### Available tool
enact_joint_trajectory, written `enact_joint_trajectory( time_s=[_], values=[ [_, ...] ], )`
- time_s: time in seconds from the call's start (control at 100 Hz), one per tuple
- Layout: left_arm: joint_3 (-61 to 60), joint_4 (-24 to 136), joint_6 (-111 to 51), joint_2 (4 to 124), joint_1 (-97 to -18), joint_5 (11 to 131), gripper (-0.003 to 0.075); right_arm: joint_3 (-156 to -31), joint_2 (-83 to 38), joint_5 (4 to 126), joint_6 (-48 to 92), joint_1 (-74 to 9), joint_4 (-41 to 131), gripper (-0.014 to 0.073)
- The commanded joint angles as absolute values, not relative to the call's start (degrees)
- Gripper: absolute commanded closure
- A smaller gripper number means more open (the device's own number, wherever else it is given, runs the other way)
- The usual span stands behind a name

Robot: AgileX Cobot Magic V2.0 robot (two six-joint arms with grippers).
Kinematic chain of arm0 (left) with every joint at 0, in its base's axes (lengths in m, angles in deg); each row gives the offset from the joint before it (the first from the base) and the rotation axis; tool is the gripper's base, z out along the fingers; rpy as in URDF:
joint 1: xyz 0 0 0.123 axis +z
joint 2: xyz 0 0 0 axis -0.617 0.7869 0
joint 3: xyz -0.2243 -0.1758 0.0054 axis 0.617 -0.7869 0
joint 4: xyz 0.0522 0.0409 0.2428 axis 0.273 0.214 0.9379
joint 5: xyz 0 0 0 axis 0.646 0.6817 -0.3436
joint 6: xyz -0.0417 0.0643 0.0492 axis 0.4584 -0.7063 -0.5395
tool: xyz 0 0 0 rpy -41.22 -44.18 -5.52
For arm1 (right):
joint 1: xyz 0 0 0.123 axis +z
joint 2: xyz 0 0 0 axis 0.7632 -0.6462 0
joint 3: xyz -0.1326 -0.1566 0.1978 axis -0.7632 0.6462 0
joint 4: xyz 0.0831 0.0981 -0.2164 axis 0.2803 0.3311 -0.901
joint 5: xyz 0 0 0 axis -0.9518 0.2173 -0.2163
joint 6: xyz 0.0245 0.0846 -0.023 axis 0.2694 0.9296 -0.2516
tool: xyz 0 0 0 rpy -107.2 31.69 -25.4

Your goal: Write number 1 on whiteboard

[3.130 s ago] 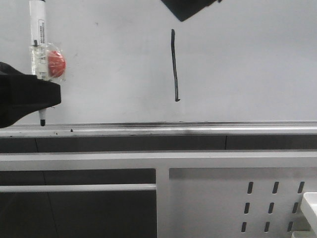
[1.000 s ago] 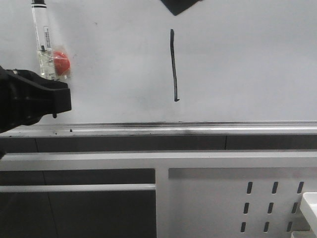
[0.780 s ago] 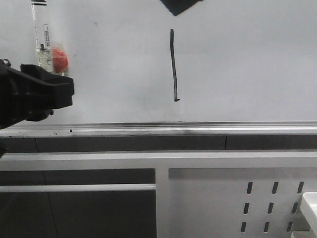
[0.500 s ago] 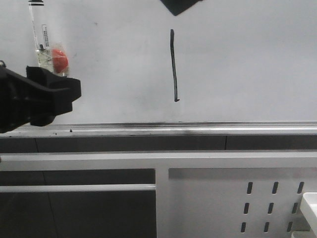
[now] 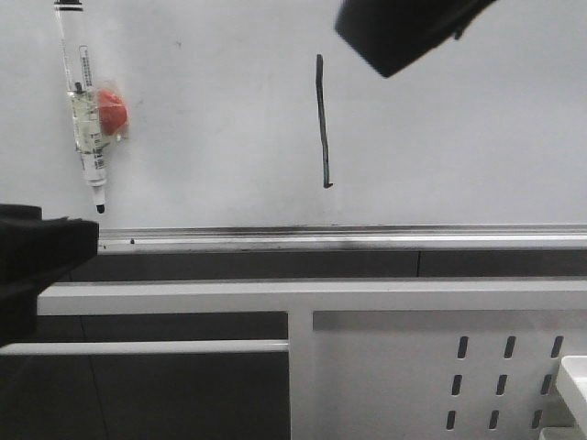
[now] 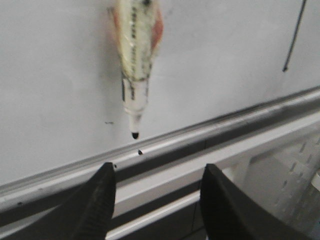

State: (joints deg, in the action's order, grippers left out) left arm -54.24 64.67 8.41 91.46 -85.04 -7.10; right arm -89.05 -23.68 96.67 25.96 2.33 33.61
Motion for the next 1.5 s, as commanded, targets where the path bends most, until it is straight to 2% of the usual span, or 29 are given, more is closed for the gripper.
enact_joint_trajectory(
  time_s=[0.0,0.02,0.16,0.45,0.58,0.87,1.03,1.2,1.49],
  values=[
    [-55.2,68.6,10.1,90.2,-85.5,-20.1,0.0458,-91.0,-22.5,96.0,25.9,2.0,34.1,0.0616],
    [-55.6,69.5,10.1,90.2,-85.5,-20.1,0.0489,-91.0,-22.3,96.4,25.9,2.0,34.1,0.0676],
    [-57.2,72.9,10.5,90.2,-85.5,-20.1,0.0742,-89.9,-19.8,95.1,27.4,2.0,34.4,0.0658],
    [-57.7,73.3,16.1,90.2,-85.5,-20.1,0.074,-80.2,-3.5,82.2,28.4,2.0,34.3,0.0642],
    [-57.7,73.3,16.1,90.2,-85.5,-20.1,0.074,-74.3,5.2,81.7,29.4,2.0,33.6,0.0642],
    [-57.1,73.2,14.1,90.2,-85.5,-18.8,0.074,-64.0,19.7,84.2,43.5,2.0,21.5,0.0642],
    [-50.6,70.9,6.7,90.2,-85.5,-8.3,0.074,-62.3,23.4,87.1,44.2,2.0,19.0,0.0642],
    [-41.5,72.9,6.0,89.4,-85.5,1.2,0.074,-62.3,23.5,88.8,44.2,2.0,19.0,0.0643],
    [-32.9,73.1,0.1,74.7,-85.5,28.1,0.074,-62.3,23.5,91.8,44.2,2.0,19.6,0.0643]
  ],
)
